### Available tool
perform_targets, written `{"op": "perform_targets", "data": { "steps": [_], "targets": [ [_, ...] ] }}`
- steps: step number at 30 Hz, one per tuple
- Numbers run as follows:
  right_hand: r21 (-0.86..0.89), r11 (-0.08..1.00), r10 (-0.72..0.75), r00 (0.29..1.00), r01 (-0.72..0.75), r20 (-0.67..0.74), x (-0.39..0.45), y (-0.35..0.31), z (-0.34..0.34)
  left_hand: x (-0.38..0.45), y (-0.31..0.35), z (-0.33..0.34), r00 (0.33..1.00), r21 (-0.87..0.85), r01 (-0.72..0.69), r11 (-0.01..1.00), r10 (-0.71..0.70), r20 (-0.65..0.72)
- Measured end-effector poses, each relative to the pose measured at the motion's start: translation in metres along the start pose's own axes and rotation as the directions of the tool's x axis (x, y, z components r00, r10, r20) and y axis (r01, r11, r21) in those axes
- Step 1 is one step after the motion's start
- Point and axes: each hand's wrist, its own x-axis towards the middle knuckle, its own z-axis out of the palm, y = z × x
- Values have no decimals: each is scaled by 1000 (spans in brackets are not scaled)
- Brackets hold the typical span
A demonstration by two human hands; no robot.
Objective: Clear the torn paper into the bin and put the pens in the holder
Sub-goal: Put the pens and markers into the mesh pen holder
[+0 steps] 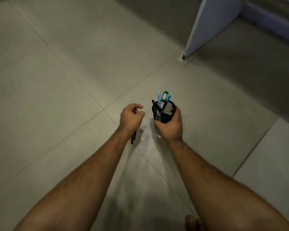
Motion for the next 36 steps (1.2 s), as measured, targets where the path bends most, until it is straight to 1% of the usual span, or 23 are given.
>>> {"op": "perform_targets", "data": {
  "steps": [3, 5, 7, 9, 11, 14, 15, 17, 19, 21, 23, 25, 27, 28, 30, 32, 34, 35, 36],
  "targets": [
    [14, 1000, -14, 1000, 14, 13, 2, 1, -2, 5, -24, 0, 994, 155, 77, 985, -63, -93],
    [7, 1000, -27, 999, 27, 17, 2, 2, -2, 7, -38, 3, 990, 341, 124, 932, -91, -112],
    [2, 999, -36, 999, 36, 13, 1, 4, -1, 8, -49, 7, 991, 509, 133, 850, -110, -75],
    [-17, 999, -46, 999, 46, 5, 0, 8, 0, 8, -53, 13, 994, 625, 96, 775, -109, -18],
    [-47, 998, -52, 999, 52, 8, -2, 14, 1, 9, -56, 20, 995, 690, 73, 720, -96, -4],
    [-75, 995, -59, 998, 60, 12, -6, 21, 1, 12, -52, 28, 995, 712, 75, 698, -95, -12],
    [-90, 994, -61, 998, 62, 14, -7, 24, 1, 11, -50, 28, 994, 695, 90, 713, -107, -18],
    [-117, 992, -55, 998, 56, 11, -8, 27, 1, 9, -46, 28, 990, 592, 137, 795, -128, -57],
    [-131, 990, -47, 999, 48, 12, -9, 27, 4, 4, -39, 20, 986, 427, 158, 890, -118, -118],
    [-146, 989, -36, 999, 38, 18, -9, 26, 6, -1, -29, 7, 983, 252, 111, 961, -68, -171],
    [-160, 987, -24, 1000, 25, 11, -9, 24, 7, -7, -12, -6, 987, 117, 17, 993, 2, -163],
    [-171, 985, -14, 1000, 14, 1, -9, 21, 8, -13, 8, -14, 990, -28, -67, 997, 63, -127],
    [-173, 985, -1, 1000, 0, -6, -9, 17, 9, -15, 24, -18, 992, -164, -107, 981, 94, -84],
    [-171, 985, 2, 1000, -3, -7, -10, 16, 11, -15, 29, -19, 994, -205, -106, 973, 97, -54],
    [-159, 987, 1, 1000, -1, 2, -11, 12, 14, -15, 32, -15, 996, -207, -79, 975, 87, 30],
    [-122, 992, -3, 1000, 4, 8, -10, 7, 16, -15, 26, -7, 992, -101, -61, 993, 72, 106],
    [-91, 996, -8, 1000, 8, -2, -8, 2, 18, -17, 19, -1, 982, 13, -72, 997, 69, 178],
    [-82, 997, -15, 1000, 13, -13, -8, 2, 18, -18, 16, 1, 973, 27, -81, 996, 73, 218],
    [-69, 997, -21, 1000, 20, -23, -8, 0, 18, -18, 14, 2, 967, 5, -90, 996, 86, 241]
  ]
}}
